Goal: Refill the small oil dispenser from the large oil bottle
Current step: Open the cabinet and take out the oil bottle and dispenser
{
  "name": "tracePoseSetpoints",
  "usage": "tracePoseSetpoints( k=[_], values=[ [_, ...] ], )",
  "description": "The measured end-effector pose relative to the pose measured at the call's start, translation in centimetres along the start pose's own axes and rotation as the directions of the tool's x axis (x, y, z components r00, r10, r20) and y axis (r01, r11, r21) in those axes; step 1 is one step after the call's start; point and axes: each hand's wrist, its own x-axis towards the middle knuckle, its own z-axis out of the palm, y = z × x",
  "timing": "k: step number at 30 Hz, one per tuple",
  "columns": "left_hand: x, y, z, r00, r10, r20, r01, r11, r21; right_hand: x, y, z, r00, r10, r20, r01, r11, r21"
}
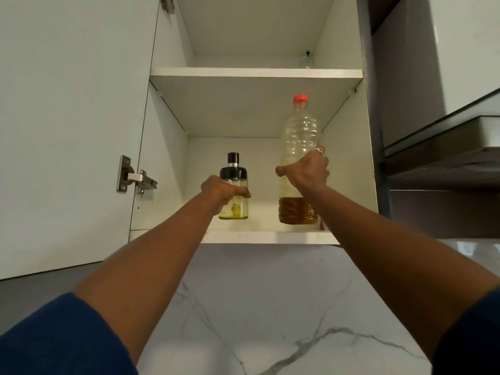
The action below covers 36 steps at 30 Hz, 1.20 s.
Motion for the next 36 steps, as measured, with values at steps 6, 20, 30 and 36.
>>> tracePoseSetpoints(
  k=[6, 20, 30, 36],
  values=[
    [-5.2, 3.7, -2.2, 1.0, 0.008, 0.007, -0.008, 0.999, -0.032, -2.9, -2.4, -4.5, 0.991, -0.123, 0.052, 0.121, 0.992, 0.044],
    [-20.7, 4.9, -3.8, 0.995, -0.089, 0.035, 0.093, 0.99, -0.105, -14.9, -2.7, -14.8, 0.971, -0.095, 0.219, 0.074, 0.992, 0.105],
    [-29.4, 0.3, -2.4, 0.987, -0.16, 0.0, 0.16, 0.984, -0.078, -22.6, 1.2, -16.8, 0.934, -0.125, 0.335, 0.054, 0.975, 0.214],
    [-33.0, -5.2, -1.1, 0.985, -0.174, -0.015, 0.173, 0.984, -0.049, -27.6, 6.5, -15.3, 0.92, -0.076, 0.385, 0.003, 0.982, 0.187]
  ],
)
